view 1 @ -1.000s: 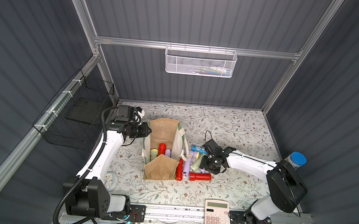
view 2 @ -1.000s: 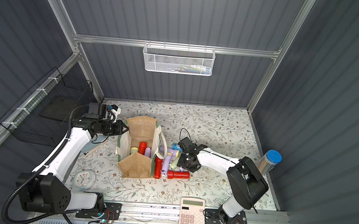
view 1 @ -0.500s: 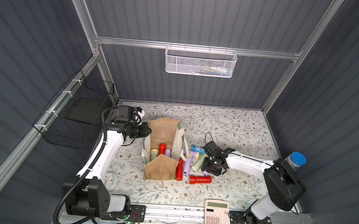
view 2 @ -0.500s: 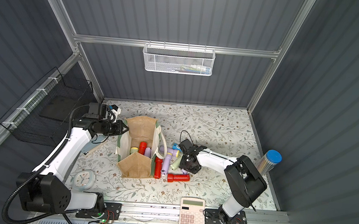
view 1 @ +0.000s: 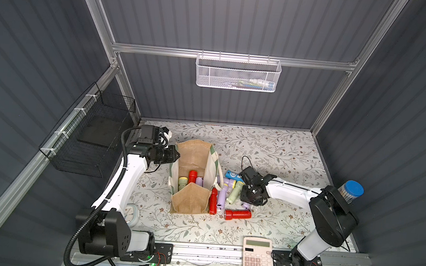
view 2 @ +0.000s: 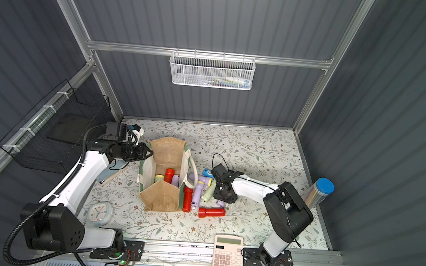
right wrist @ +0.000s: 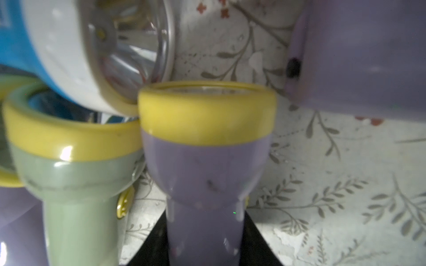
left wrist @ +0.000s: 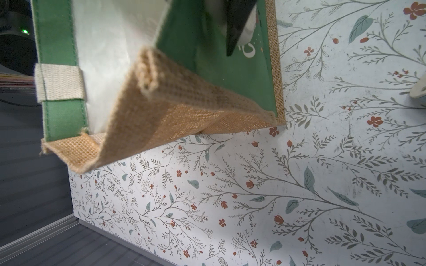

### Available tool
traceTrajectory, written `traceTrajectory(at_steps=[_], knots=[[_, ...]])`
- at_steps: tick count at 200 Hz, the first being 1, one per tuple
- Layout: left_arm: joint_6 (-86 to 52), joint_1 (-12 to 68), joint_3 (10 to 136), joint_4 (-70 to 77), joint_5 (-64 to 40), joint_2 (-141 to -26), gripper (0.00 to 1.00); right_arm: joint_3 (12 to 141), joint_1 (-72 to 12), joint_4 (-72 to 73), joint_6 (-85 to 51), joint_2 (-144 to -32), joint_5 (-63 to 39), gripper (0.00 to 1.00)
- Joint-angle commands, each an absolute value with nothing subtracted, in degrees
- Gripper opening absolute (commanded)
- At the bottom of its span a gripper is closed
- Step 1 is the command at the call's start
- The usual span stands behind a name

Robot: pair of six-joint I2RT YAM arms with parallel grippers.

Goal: Put the flashlights into the tote bags
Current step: Pick up the flashlight from the center of the board.

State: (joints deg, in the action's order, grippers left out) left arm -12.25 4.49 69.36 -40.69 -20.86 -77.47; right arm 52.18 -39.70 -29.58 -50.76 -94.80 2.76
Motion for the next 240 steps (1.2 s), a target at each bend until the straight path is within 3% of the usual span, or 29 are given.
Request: traceTrajectory(at_steps=[1,168,240], knots=[[-11.6,4.3,69.6,-41.7,-22.0,-78.0,0.21,50.0,-39.5,-33.5,-50.7,-95.6,4.5,0.4],[-11.5,4.3,69.5,-41.7,-22.0,-76.4,0.21,62.0,-39.5,-41.2,-45.7,-74.4,14.2,0.32],[-11.6,4.3,69.6,-41.6,-22.0,-75.8,0.21,72.6,-39.9,-36.6,-38.4,-71.7,6.7,0.29]])
